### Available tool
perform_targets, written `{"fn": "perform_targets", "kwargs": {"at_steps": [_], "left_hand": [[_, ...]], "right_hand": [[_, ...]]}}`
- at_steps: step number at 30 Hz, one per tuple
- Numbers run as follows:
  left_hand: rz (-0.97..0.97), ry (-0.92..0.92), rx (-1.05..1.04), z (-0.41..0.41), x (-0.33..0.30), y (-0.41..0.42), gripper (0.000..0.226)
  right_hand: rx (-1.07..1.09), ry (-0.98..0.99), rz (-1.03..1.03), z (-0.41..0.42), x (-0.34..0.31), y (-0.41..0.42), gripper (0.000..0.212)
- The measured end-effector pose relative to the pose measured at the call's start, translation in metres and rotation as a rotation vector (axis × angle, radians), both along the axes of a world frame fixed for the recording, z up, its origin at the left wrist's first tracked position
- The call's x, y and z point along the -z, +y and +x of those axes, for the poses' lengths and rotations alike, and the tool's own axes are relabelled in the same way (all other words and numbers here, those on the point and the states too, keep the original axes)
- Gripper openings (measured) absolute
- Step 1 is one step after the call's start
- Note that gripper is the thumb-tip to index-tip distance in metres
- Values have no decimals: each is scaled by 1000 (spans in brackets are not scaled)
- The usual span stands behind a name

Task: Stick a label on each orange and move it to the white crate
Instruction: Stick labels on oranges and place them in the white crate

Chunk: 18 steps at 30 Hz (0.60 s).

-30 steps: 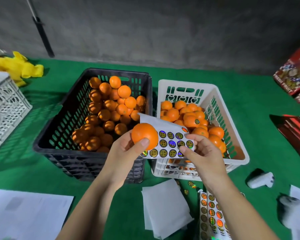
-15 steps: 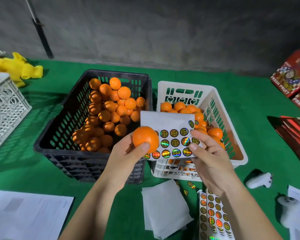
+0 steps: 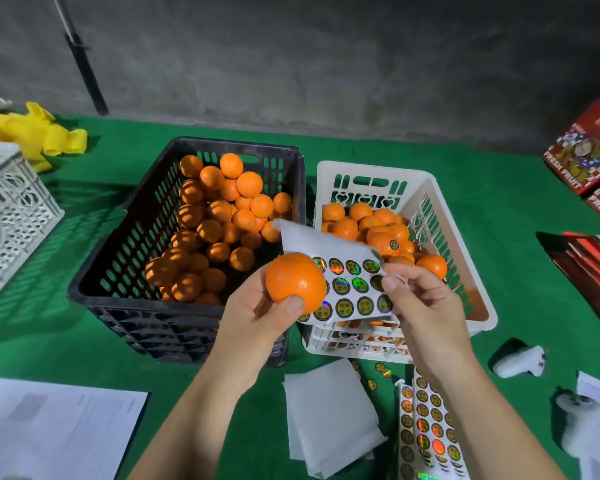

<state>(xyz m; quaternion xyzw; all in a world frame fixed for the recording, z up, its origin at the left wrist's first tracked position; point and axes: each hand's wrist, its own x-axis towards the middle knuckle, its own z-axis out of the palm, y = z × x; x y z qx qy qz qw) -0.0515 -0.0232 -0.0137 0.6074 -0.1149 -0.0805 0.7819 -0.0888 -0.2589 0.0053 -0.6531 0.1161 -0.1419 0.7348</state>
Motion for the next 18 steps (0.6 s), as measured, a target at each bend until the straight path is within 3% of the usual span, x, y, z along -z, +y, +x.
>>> {"fn": "perform_targets", "kwargs": {"at_steps": [3, 9, 12, 14, 16, 18], "left_hand": [[-21, -54, -43, -1, -3, 1, 50], [-39, -171, -54, -10, -10, -3, 57], [10, -218, -46, -11, -13, -3, 64], [25, -225, -34, -11, -13, -3, 65], [42, -228, -27, -11, -12, -2, 65], [59, -225, -29, -12, -12, -1, 64]], "right_hand": [[-69, 2, -157, -2, -1, -7, 31], [-102, 26, -202, 2, -8, -1, 33], [-127, 35, 26, 2, -13, 3, 42], [-161, 26, 171, 1, -19, 5, 36], [-185, 26, 229, 1, -23, 3, 28], [-228, 50, 269, 0, -25, -1, 33]]}}
